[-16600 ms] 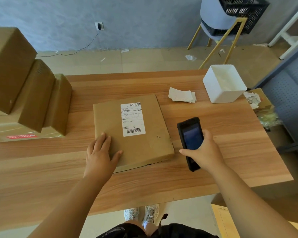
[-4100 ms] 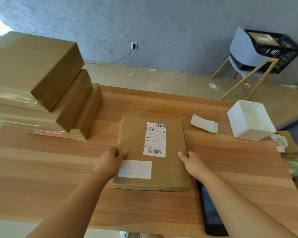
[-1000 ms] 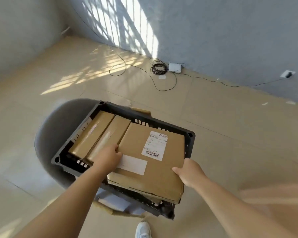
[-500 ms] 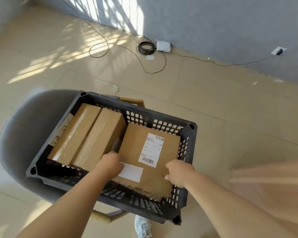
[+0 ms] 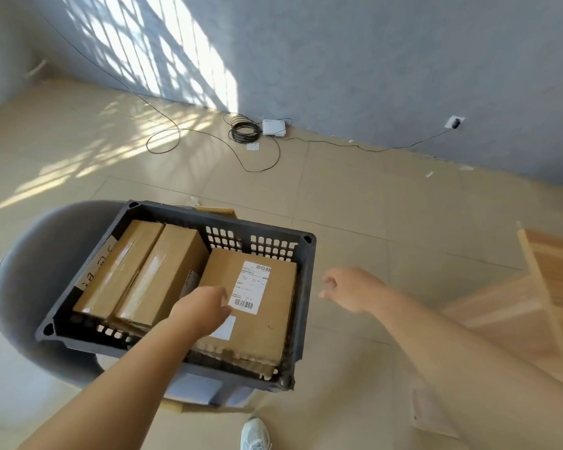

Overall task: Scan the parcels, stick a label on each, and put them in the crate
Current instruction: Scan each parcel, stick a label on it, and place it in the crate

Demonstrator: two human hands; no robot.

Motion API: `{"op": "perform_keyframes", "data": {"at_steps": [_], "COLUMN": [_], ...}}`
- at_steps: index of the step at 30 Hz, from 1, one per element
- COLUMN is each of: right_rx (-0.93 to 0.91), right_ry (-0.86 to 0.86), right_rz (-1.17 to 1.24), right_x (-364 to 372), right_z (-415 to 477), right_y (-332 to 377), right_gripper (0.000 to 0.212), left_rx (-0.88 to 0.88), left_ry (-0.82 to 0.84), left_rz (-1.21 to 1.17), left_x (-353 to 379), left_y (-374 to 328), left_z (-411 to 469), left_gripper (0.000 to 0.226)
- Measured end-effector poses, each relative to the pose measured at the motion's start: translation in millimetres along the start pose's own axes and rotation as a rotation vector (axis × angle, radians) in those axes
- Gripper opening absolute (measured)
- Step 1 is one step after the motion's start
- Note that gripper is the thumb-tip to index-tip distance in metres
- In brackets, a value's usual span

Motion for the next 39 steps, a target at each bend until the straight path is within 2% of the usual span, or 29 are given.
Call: {"op": "perform_keyframes", "data": {"at_steps": [6, 13, 20, 25, 34, 37, 39], "right_rx": [0.032, 0.122, 0.283, 0.401, 0.568, 0.636, 0.658], "right_ry": [-0.065, -0.089, -0.12, -0.161, -0.458, -0.58, -0.682], "right_rz": [-0.056, -0.085, 0.09, 0.164, 0.339, 0.374, 0.435], "right_x": [-16.8, 1.7, 38.1, 44.5, 0.6, -24.4, -46.3], "right_z": [-74.5, -193.0, -311.5, -372.5, -423.1, -421.5, -415.7], "right_y": [-82.2, -219.2, -366.3, -450.8, -576.8, -617.5, -641.7], "right_gripper": [0.052, 0.053, 0.043, 0.051, 0.047, 0.041, 0.04], "left_rx": [0.118, 0.256, 0.405, 0.524, 0.699, 0.713, 0.693], "left_ry": [-0.064, -0.048, 0.025, 0.065, 0.051, 0.023, -0.018], "left_rz": [-0.01, -0.017, 0.044, 0.062, -0.128, -0.274, -0.418], "left_x": [11.8, 89.1, 175.5, 206.4, 210.7, 205.3, 199.3], "left_y": [-88.1, -218.0, -345.7, -430.4, -577.7, -624.7, -654.8], "left_z": [-45.0, -110.9, -167.8, -192.1, -176.3, -154.1, -135.9], "left_gripper": [0.037, 0.033, 0.031, 0.03, 0.019, 0.004, 0.003]}}
Point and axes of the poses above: each hand's wrist, its own z-axis towards the middle knuckle, its own x-axis out of the palm, y = z × x, the point moved 2 cm from there along z, towards the middle knuckle, and after that the axes turned 1 degree about y, right-handed, at the moved point
